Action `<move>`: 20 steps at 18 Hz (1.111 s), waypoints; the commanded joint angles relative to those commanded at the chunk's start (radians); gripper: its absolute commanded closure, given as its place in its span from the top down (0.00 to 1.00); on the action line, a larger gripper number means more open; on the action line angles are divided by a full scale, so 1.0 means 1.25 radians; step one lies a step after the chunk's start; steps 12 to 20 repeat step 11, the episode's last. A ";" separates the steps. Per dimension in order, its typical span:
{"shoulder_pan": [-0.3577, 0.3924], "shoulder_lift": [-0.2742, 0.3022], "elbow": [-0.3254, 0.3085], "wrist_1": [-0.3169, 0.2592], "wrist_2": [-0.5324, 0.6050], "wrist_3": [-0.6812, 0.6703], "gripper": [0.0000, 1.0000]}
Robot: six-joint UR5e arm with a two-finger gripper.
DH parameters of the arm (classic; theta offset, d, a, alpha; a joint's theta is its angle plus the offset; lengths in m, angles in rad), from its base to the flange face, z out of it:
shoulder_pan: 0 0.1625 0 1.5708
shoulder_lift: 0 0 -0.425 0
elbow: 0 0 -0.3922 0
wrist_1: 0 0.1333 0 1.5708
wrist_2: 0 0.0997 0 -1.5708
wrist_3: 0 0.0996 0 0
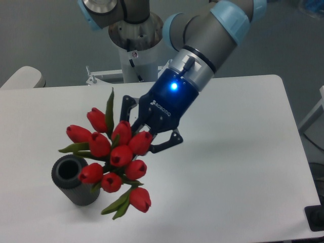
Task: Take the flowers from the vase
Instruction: 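Lift the gripped tulip bunch up out of the grey vase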
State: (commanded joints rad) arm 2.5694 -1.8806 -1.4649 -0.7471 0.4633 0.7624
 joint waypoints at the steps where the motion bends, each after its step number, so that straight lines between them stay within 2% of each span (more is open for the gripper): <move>1: 0.001 0.000 0.000 0.000 0.000 0.000 0.30; 20: 0.002 0.004 -0.018 0.000 0.000 0.015 0.30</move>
